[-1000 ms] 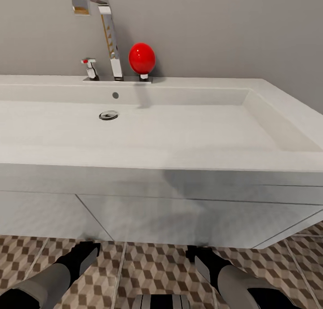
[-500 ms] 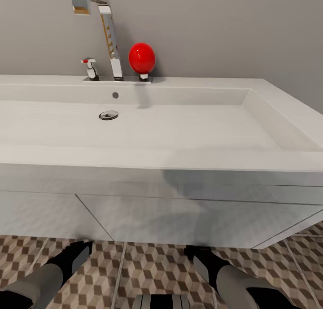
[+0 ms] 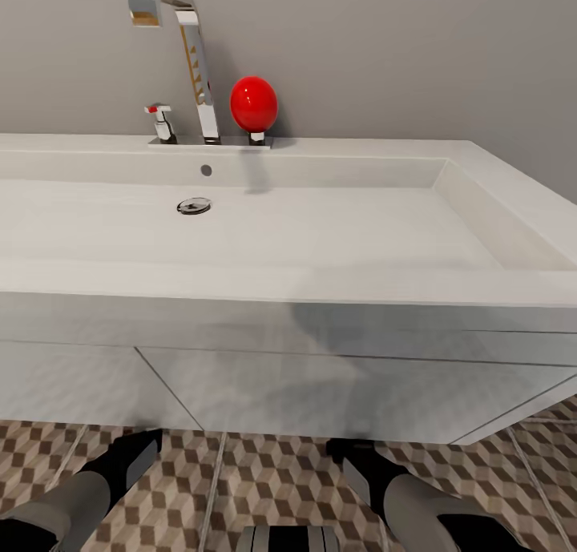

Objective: Take the four mousetraps from the cabinet in the bathroom and place them on the bathroom floor. Make sure all four end up on the same floor surface, and ensure that at least two of them are either under or directly next to the same bathroom sink.

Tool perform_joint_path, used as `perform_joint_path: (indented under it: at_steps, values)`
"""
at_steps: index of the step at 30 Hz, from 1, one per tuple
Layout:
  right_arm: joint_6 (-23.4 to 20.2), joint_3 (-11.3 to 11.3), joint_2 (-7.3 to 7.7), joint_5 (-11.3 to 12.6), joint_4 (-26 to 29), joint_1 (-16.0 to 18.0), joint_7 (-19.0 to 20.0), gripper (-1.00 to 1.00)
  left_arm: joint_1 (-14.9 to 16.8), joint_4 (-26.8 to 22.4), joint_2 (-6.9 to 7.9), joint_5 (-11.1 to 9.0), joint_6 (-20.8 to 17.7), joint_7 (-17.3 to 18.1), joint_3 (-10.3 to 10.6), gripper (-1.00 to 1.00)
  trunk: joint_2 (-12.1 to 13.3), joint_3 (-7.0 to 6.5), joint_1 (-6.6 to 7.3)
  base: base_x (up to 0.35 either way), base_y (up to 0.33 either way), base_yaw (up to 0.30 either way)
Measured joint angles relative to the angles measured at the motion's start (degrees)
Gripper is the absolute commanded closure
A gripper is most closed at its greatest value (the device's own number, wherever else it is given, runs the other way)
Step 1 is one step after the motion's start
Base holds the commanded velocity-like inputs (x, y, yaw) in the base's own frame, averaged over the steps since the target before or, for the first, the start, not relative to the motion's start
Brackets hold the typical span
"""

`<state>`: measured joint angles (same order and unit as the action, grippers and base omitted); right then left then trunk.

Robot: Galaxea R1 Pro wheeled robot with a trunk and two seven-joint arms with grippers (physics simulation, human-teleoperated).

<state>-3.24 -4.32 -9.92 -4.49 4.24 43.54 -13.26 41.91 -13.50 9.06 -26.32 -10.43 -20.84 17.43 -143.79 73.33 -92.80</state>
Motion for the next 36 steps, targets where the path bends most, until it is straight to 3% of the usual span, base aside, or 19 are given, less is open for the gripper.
perform_joint_path:
  at_steps: [14,24,36]
  values:
    - [-2.96,0.61,-0.05,0.13,-2.89,1.54,-0.56,1.0,-0.15,-0.44,0.66,0.07,-0.48,0.09,-0.08,1.0,0.0,0.0,0.01,0.0,0.0,0.0]
    - [-2.73,0.46,-0.05,0.18,-3.16,1.68,-0.02,1.0,-0.08,-0.29,0.73,0.06,-0.34,0.14,-0.07,1.0,0.0,0.0,0.0,0.0,0.0,0.0]
    - [5.61,0.58,-0.06,0.12,-2.66,0.98,0.05,1.0,-0.03,-0.18,0.69,0.02,-0.29,0.15,-0.26,1.0,0.0,0.0,0.0,0.0,0.0,0.0]
